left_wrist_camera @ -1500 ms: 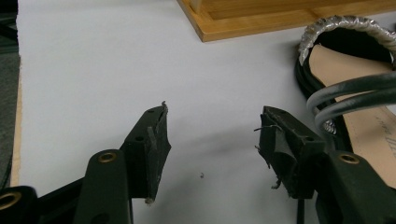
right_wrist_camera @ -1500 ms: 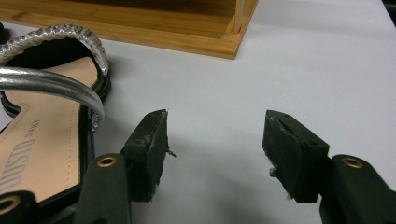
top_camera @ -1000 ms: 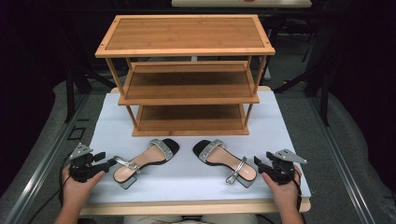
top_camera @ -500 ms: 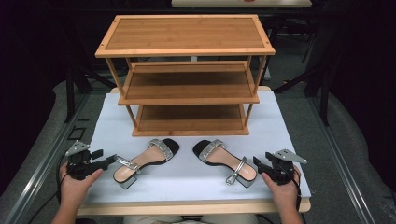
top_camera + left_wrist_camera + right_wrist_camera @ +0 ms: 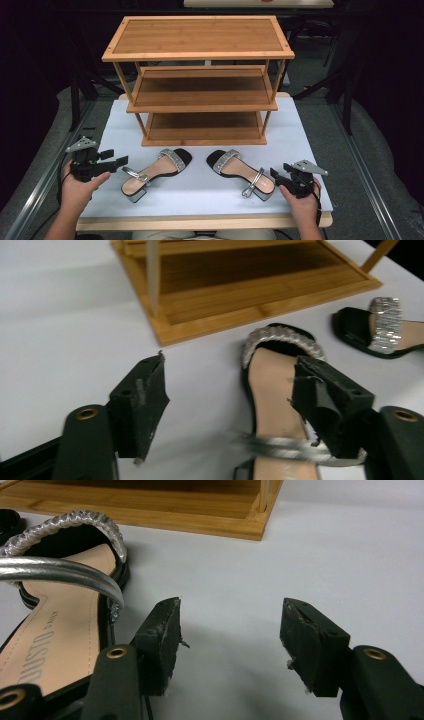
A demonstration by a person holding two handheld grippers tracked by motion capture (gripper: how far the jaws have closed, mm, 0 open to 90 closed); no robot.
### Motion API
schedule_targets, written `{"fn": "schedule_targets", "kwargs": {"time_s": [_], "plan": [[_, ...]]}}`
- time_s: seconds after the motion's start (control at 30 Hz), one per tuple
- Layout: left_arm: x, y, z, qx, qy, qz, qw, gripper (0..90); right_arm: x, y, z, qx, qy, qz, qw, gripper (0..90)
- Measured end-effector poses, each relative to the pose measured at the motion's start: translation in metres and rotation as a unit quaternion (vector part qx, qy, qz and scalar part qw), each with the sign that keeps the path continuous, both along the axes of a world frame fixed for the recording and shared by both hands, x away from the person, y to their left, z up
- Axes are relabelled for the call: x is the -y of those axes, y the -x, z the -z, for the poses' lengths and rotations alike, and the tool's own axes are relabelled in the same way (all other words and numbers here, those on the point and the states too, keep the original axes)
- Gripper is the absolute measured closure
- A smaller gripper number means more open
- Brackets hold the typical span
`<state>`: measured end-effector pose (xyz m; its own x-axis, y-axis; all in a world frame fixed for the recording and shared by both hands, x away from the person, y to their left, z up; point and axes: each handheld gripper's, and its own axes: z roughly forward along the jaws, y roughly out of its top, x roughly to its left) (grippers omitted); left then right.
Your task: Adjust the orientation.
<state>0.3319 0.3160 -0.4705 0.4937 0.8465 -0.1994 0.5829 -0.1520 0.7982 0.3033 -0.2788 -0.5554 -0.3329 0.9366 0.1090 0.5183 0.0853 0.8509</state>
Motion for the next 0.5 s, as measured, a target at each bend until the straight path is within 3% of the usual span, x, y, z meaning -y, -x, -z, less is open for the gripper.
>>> {"fn": "schedule_targets", "kwargs": {"time_s": [0.13,0.3,0.43,0.47,0.5], "plan": [[0.012,-0.005,-0.011,-0.001,-0.007,0.019,0.9998,33.6,0.001,0.0,0.001,0.002,-0.005,0.002,1.0,40.5],[0.033,-0.015,-0.021,-0.022,-0.046,0.048,0.9976,38.4,0.002,-0.001,0.001,-0.005,-0.006,0.0,1.0,40.5],[0.047,-0.023,-0.024,-0.055,-0.08,0.073,0.9925,38.4,0.002,-0.001,0.002,-0.004,-0.009,0.0,1.0,40.5],[0.047,-0.023,-0.024,-0.055,-0.08,0.073,0.9925,38.4,0.002,-0.001,0.002,-0.004,-0.009,0.0,1.0,40.5],[0.055,-0.028,-0.024,-0.08,-0.1,0.09,0.9877,38.4,0.002,-0.001,0.002,-0.004,-0.009,-0.001,1.0,40.4]]}}
